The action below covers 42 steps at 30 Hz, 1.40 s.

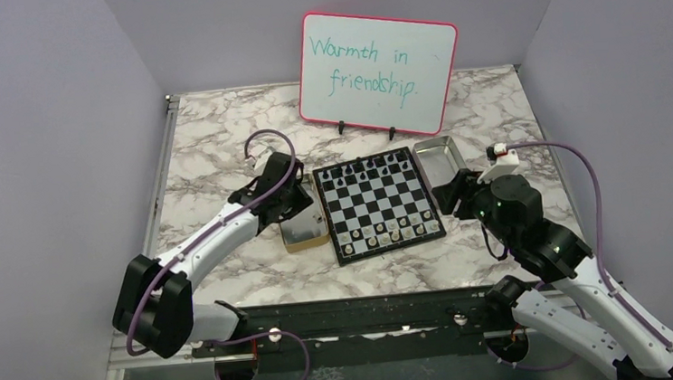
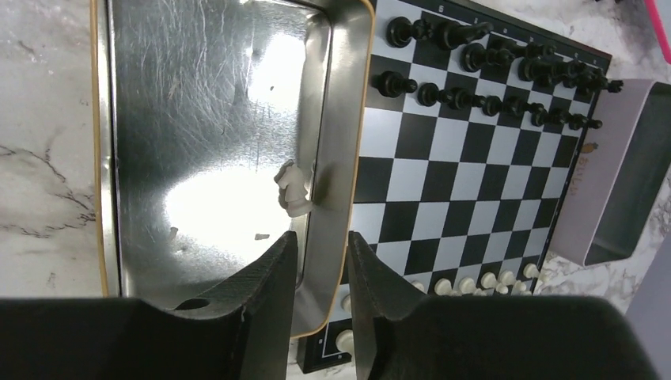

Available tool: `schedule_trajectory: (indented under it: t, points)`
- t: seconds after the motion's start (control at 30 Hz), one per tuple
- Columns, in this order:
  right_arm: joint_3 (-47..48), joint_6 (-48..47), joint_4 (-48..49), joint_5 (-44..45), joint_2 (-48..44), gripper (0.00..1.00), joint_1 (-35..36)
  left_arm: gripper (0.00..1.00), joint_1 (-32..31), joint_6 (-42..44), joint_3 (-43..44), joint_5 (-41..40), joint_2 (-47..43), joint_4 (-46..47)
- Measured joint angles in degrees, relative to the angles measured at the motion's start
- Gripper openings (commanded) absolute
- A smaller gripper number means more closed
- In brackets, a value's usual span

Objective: Set up the chess pieces on the board
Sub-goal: Pick up the chess piece from the storage box.

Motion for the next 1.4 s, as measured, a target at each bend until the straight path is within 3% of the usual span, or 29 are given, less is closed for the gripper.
schedule_trajectory:
  t: [0.5, 0.87, 1.4]
  points:
    - [-0.04, -0.24, 0.04, 0.04, -0.68, 0.57, 0.00, 0.30, -3.39, -8.81, 0.13, -1.40, 10.12, -0.68]
    - [-0.13, -0.68, 0.07, 0.04, -0.31, 0.57, 0.00, 0.37, -3.39, -9.38, 0.26, -4.57, 12.50, 0.13]
    - [-0.79, -0.66, 0.15, 0.02, -0.55, 0.57, 0.00, 0.35, -3.39, -10.21, 0.26, -3.61, 15.63, 3.19]
